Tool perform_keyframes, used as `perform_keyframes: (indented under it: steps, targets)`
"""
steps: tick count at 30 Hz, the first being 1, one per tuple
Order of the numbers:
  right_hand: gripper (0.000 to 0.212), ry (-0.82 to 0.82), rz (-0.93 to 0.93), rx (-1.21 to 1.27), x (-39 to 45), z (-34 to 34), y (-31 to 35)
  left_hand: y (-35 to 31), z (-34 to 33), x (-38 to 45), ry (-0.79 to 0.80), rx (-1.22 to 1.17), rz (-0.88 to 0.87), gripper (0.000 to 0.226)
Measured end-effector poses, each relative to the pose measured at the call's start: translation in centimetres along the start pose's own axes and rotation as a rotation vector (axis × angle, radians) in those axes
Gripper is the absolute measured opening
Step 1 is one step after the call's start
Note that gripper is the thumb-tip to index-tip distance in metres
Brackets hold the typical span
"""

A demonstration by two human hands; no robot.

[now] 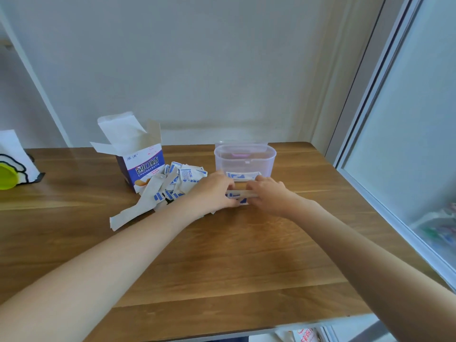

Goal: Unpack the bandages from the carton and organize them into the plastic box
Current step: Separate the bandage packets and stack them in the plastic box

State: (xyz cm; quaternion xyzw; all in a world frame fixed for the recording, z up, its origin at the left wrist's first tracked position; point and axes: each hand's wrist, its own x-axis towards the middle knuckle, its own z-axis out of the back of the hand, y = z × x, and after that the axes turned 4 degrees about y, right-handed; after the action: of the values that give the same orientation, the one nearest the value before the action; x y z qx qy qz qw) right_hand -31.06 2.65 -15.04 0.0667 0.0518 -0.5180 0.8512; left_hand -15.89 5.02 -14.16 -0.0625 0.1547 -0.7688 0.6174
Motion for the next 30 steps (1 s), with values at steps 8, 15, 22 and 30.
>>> perform_keyframes:
  steps: [8,15,22,30]
  targets:
    - [0.044,0.078,-0.06,0.097,-0.9,1.6,-3.7,0.5,-0.4,0.7,0.032,-0.102,-0.01,0.024]
    - [0.032,0.088,0.061,0.152,-0.8,1.2,-2.7,-0.1,-0.8,0.4,-0.065,-0.116,-0.096,0.017]
    - [0.038,0.118,0.059,0.152,-0.7,1.3,-2.2,0.6,-1.2,0.3,-0.104,-0.094,-0.077,0.016]
    - [0.045,0.063,0.048,0.291,-1.4,1.9,-1.0,0.7,-1.6,0.3,-0.143,-0.009,-0.072,0.018]
